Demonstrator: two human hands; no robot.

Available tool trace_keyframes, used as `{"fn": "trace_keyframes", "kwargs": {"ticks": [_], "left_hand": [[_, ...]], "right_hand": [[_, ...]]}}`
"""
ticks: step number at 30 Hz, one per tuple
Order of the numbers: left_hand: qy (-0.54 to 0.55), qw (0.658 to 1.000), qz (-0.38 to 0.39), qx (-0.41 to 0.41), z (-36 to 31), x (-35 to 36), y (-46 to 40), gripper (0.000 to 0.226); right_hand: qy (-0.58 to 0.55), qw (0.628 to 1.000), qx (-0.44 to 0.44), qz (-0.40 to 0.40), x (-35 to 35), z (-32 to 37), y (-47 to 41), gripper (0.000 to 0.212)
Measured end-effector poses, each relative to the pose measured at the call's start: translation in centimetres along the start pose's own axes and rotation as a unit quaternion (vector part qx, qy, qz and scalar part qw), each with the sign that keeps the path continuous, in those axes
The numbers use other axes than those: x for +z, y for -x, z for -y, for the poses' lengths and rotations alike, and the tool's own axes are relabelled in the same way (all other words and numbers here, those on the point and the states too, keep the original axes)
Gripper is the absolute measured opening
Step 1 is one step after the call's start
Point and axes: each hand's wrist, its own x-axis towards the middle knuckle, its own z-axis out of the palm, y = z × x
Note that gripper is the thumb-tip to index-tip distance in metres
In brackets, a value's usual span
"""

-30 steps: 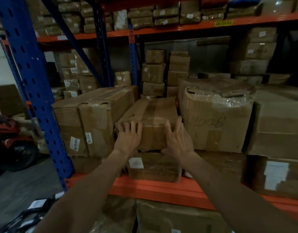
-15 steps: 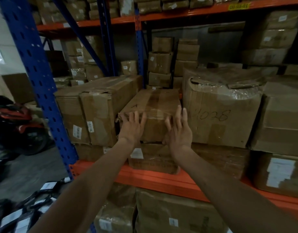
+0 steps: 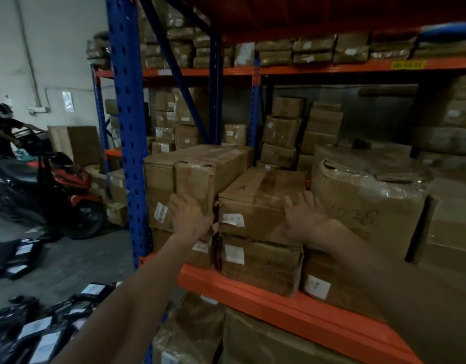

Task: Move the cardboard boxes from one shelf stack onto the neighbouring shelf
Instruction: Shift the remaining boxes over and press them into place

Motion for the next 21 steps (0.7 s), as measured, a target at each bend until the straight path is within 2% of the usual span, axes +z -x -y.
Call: {"fn": "trace_keyframes", "kwargs": {"ticks": [2, 5, 7, 9, 11, 14, 18, 21], "left_hand": [[0.047, 0.995, 0.053, -0.072, 1.2, -0.2, -1.0, 0.129], [0.048, 0.985, 0.130, -0.100, 2.8, 0.4, -2.5, 0.126], [0.080, 0.978, 0.153, -0.113, 3.4, 1.0, -3.6, 0.103], [0.101, 0.980, 0.118, -0.123, 3.4, 1.6, -4.5, 0.067], [0.124, 0.980, 0.065, -0.141, 3.3, 2.1, -5.5, 0.055], [0.074, 0.987, 0.084, -0.116, 3.6, 2.7, -6.8, 0.083], [-0.009, 0.980, 0.169, -0.107, 3.6, 2.7, -7.6, 0.143], [-0.005, 0.980, 0.160, -0.121, 3.2, 3.2, -7.4, 0.156]], "right_hand": [[0.004, 0.999, -0.025, -0.030, -2.0, 1.3, -1.0, 0.073], [0.018, 0.994, -0.085, -0.060, -4.6, 4.3, -3.0, 0.075], [0.039, 0.988, -0.120, -0.084, -5.9, 6.7, -4.6, 0.080], [0.063, 0.984, -0.135, -0.100, -6.7, 9.3, -6.2, 0.089], [0.087, 0.979, -0.145, -0.110, -7.1, 11.8, -8.0, 0.090], [0.138, 0.968, -0.168, -0.123, -7.2, 14.8, -10.6, 0.088], [0.219, 0.949, -0.190, -0.126, -6.8, 17.3, -13.6, 0.086], [0.271, 0.932, -0.203, -0.129, -6.6, 18.5, -15.5, 0.088]]}}
